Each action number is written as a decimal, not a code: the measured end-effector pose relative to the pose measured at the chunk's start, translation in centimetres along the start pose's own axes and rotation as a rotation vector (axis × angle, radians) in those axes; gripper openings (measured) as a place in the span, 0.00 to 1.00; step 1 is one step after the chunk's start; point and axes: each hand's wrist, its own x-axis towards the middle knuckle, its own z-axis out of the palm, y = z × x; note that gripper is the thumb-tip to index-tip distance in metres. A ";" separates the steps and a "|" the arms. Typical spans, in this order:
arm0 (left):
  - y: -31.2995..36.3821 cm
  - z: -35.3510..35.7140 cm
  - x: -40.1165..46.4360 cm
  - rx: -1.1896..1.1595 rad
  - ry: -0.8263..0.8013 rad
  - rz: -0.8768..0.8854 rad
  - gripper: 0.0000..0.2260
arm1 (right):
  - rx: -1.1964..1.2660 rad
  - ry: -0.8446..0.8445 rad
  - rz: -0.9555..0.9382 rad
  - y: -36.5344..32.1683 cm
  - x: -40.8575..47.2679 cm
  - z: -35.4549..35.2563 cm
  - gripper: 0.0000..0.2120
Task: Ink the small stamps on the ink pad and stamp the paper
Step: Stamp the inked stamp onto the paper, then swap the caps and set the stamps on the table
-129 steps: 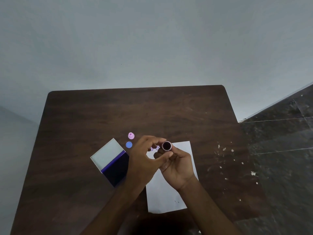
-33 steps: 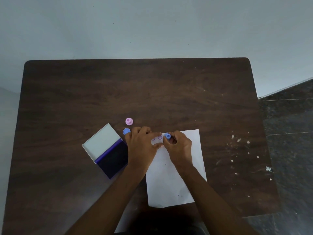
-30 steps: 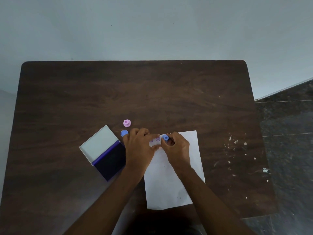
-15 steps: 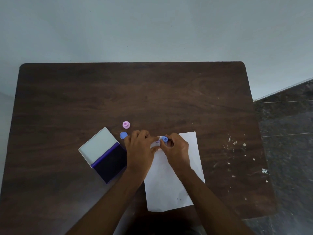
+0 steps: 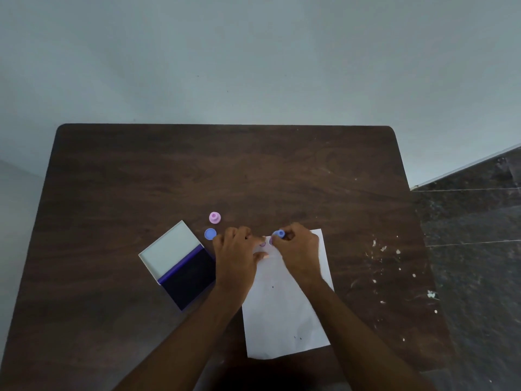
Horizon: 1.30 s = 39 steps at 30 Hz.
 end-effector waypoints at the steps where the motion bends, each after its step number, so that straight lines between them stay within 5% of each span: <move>1: 0.0 -0.1 0.0 -0.002 -0.008 -0.001 0.18 | 0.091 0.071 0.011 -0.2 -0.3 -0.7 0.07; 4: 0.0 -0.5 0.1 -0.012 -0.030 0.018 0.19 | 0.305 0.175 0.066 -1.0 -1.3 -2.5 0.07; 12: -1.0 -1.7 -0.6 -0.158 0.048 -0.032 0.17 | 0.600 0.055 0.054 -1.1 -3.0 -2.8 0.11; 18: -4.7 -2.7 -1.8 -0.201 0.187 -0.195 0.06 | 1.103 -0.301 0.192 -3.0 -4.5 -2.0 0.13; 23: -7.7 -3.3 -0.9 -0.183 0.199 -0.315 0.13 | 1.409 -0.460 0.435 -4.5 -5.3 -1.7 0.12; 33: -7.5 -2.7 0.7 -0.183 0.121 -0.304 0.13 | 1.564 -0.499 0.561 -5.8 -6.0 -1.9 0.12; 39: -6.6 -4.3 -0.6 -0.603 0.151 -0.453 0.12 | 1.607 -0.509 0.547 -6.3 -6.5 -1.6 0.12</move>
